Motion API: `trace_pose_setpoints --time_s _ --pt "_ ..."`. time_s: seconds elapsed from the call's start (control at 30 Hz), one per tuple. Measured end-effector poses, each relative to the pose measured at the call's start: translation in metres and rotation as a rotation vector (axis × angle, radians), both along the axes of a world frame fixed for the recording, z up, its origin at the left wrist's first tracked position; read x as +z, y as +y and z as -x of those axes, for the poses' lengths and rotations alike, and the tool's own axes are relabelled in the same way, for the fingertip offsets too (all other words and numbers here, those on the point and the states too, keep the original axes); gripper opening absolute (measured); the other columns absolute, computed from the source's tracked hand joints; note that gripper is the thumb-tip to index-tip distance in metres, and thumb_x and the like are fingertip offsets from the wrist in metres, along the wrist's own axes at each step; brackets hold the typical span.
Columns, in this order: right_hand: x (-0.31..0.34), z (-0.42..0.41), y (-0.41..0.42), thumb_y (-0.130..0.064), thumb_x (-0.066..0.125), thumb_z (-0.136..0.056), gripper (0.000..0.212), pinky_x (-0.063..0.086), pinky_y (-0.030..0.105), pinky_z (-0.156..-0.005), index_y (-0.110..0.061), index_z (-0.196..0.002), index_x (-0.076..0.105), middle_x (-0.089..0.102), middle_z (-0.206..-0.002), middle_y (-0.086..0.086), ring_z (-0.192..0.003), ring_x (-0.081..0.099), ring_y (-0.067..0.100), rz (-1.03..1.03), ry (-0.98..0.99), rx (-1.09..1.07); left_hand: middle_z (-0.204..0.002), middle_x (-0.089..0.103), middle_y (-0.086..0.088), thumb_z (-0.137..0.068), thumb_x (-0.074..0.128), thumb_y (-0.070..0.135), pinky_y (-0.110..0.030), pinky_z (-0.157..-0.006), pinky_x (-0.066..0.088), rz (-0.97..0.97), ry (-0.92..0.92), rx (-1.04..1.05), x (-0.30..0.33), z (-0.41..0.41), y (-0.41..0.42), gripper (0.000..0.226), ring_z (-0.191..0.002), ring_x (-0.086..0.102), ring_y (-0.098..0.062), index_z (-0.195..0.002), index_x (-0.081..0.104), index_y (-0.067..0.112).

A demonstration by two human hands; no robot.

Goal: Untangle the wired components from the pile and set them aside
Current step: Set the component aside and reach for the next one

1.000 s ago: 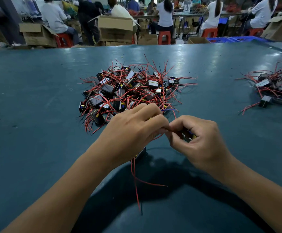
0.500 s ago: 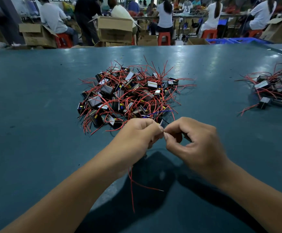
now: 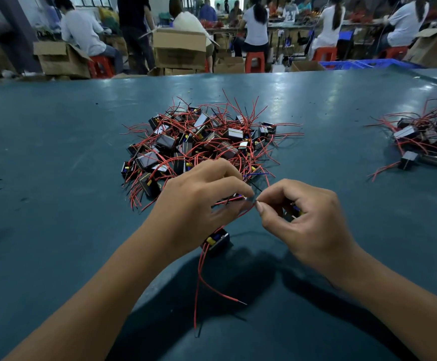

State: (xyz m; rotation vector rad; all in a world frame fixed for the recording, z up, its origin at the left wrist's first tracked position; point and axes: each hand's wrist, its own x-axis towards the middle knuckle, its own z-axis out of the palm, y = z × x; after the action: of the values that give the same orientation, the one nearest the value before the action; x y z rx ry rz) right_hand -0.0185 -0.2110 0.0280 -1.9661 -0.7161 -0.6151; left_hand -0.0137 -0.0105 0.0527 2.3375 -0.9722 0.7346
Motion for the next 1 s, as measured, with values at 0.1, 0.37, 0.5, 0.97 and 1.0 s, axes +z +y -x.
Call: trace_pose_setpoints --time_s 0.1,0.37,0.5,0.97,1.0 --pt "0.001 0.001 0.0 -0.004 0.07 -0.08 0.009 0.037 0.006 -0.063 -0.013 -0.078 0.069 0.059 -0.068 -0.015 -0.063 0.053 -0.001 0.01 -0.005 0.016 -0.096 0.065 0.0 -0.093 0.068 0.028 -0.042 -0.068 0.051 -0.06 -0.089 -0.006 -0.001 -0.003 0.0 0.016 -0.087 0.063 -0.024 -0.094 0.076 0.014" --pt "0.0 0.001 0.0 0.0 0.07 -0.08 0.01 0.038 0.008 -0.065 -0.01 -0.079 0.069 0.061 -0.068 -0.008 -0.063 0.054 0.001 0.026 -0.016 0.025 -0.096 0.065 -0.006 -0.1 0.058 0.022 -0.043 -0.064 0.051 -0.141 -0.158 -0.021 -0.003 -0.002 -0.003 0.019 -0.086 0.062 -0.028 -0.097 0.072 0.008" --pt "0.001 0.001 -0.001 -0.002 0.068 -0.081 0.011 0.038 0.006 -0.067 -0.012 -0.08 0.069 0.06 -0.07 -0.011 -0.066 0.054 0.0 0.055 -0.059 0.015 -0.092 0.055 0.001 -0.101 0.054 0.02 -0.033 -0.066 0.044 -0.038 0.059 -0.048 -0.006 0.001 -0.008 0.017 -0.081 0.05 -0.014 -0.095 0.063 0.008" --pt "-0.003 0.001 0.002 -0.002 0.07 -0.08 0.007 0.036 0.005 -0.066 -0.009 -0.078 0.069 0.062 -0.068 -0.004 -0.065 0.053 0.002 0.062 -0.089 -0.023 -0.056 0.038 0.007 -0.098 0.054 0.014 -0.029 -0.048 0.026 0.42 0.718 -0.01 -0.008 0.006 -0.024 0.038 -0.052 0.031 -0.012 -0.064 0.057 0.031" --pt "-0.004 0.001 0.002 -0.002 0.07 -0.08 0.007 0.036 0.006 -0.066 -0.009 -0.078 0.069 0.061 -0.068 -0.004 -0.065 0.054 0.002 0.065 -0.089 -0.02 -0.054 0.037 0.009 -0.098 0.053 0.012 -0.028 -0.047 0.025 0.432 0.742 -0.008 -0.009 0.007 -0.024 0.041 -0.05 0.03 -0.012 -0.063 0.057 0.031"
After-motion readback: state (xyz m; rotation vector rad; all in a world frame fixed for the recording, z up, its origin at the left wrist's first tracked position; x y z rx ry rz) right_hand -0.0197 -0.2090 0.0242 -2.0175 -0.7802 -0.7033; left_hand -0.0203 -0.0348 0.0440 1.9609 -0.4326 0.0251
